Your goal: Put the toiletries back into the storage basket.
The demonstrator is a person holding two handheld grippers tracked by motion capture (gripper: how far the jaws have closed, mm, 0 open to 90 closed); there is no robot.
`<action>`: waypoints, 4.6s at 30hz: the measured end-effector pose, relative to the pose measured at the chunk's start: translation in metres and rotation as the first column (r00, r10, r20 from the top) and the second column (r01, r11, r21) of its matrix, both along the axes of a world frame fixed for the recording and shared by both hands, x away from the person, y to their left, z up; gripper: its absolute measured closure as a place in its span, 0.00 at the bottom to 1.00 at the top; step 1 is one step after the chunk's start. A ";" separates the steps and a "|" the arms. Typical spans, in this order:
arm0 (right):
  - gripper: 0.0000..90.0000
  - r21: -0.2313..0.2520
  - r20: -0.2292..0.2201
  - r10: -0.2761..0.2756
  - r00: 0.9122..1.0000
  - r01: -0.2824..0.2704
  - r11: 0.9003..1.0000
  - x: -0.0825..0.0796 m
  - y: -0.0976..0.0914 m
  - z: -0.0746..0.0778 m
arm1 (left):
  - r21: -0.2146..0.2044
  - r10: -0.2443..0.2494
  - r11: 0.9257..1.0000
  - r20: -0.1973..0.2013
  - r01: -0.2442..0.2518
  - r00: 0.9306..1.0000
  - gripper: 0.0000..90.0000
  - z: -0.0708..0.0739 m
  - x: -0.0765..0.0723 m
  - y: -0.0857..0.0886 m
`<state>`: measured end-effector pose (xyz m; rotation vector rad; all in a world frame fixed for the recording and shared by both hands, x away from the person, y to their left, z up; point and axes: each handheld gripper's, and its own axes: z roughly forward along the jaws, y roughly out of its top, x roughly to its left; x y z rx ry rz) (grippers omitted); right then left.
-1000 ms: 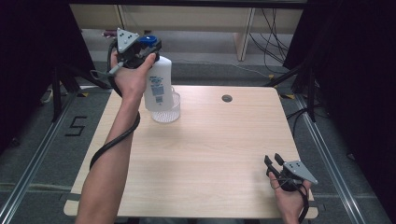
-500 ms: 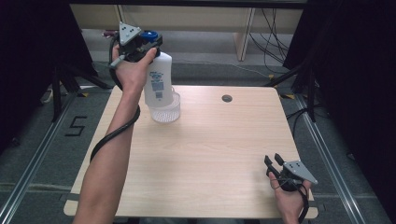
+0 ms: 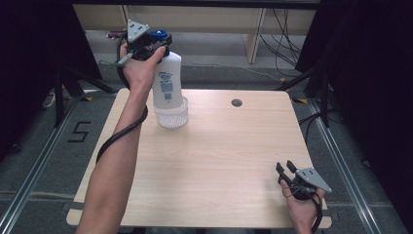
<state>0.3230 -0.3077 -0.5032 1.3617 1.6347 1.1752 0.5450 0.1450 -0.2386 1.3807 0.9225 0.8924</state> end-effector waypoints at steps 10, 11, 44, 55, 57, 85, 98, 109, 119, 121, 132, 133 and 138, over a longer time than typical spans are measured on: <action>0.63 0.001 -0.011 -0.014 1.000 0.014 1.000 0.000 0.001 0.000 | 0.006 -0.020 1.000 0.004 0.020 1.000 0.67 -0.003 0.010 -0.003; 0.63 0.010 -0.016 -0.006 1.000 0.006 1.000 0.000 0.001 -0.001 | 0.005 -0.014 1.000 -0.012 0.014 1.000 0.67 -0.005 0.010 -0.003; 0.63 -0.009 -0.014 -0.004 1.000 0.004 1.000 0.000 -0.001 -0.002 | 0.027 -0.035 0.999 -0.058 0.036 0.998 0.67 -0.035 0.026 -0.005; 0.63 -0.008 -0.019 -0.004 1.000 0.004 1.000 0.000 0.000 -0.002 | 0.007 -0.036 0.999 -0.077 0.037 0.996 0.67 -0.044 0.027 -0.005; 0.63 -0.014 -0.015 -0.005 1.000 0.005 1.000 0.000 -0.001 -0.002 | 0.006 -0.035 0.999 -0.078 0.036 0.996 0.67 -0.046 0.027 -0.005; 0.63 -0.012 -0.014 0.006 1.000 -0.007 1.000 0.001 0.000 -0.003 | 0.002 -0.026 1.000 -0.118 0.026 0.993 0.67 -0.076 0.027 -0.005; 0.63 -0.011 0.001 0.000 1.000 0.000 1.000 0.001 0.000 -0.004 | 0.007 -0.033 0.999 -0.150 0.035 0.988 0.67 -0.096 0.028 -0.009; 0.63 0.005 -0.025 0.002 1.000 -0.002 1.000 0.001 0.002 -0.004 | -0.005 -0.035 0.999 -0.152 0.035 0.988 0.66 -0.106 0.028 -0.005; 0.63 -0.011 -0.023 -0.001 1.000 0.001 1.000 0.000 0.001 -0.003 | -0.033 -0.018 0.999 -0.144 0.013 0.989 0.66 -0.110 0.026 0.002; 0.63 -0.020 -0.017 -0.001 1.000 0.001 1.000 0.000 0.001 -0.003 | -0.036 -0.017 0.999 -0.146 0.012 0.989 0.66 -0.111 0.025 0.004; 0.62 -0.010 -0.013 0.005 1.000 -0.005 1.000 -0.001 0.002 -0.003 | 0.000 0.000 1.000 -0.124 0.000 0.992 0.63 -0.115 0.017 0.007; 0.62 -0.010 -0.012 0.006 1.000 -0.006 1.000 -0.001 0.002 -0.003 | 0.005 0.001 1.000 -0.123 -0.001 0.992 0.61 -0.116 0.016 0.006; 0.62 0.021 -0.025 -0.009 1.000 0.009 1.000 -0.003 0.003 -0.003 | 0.012 0.021 1.000 -0.131 -0.020 0.991 0.45 -0.118 0.016 0.007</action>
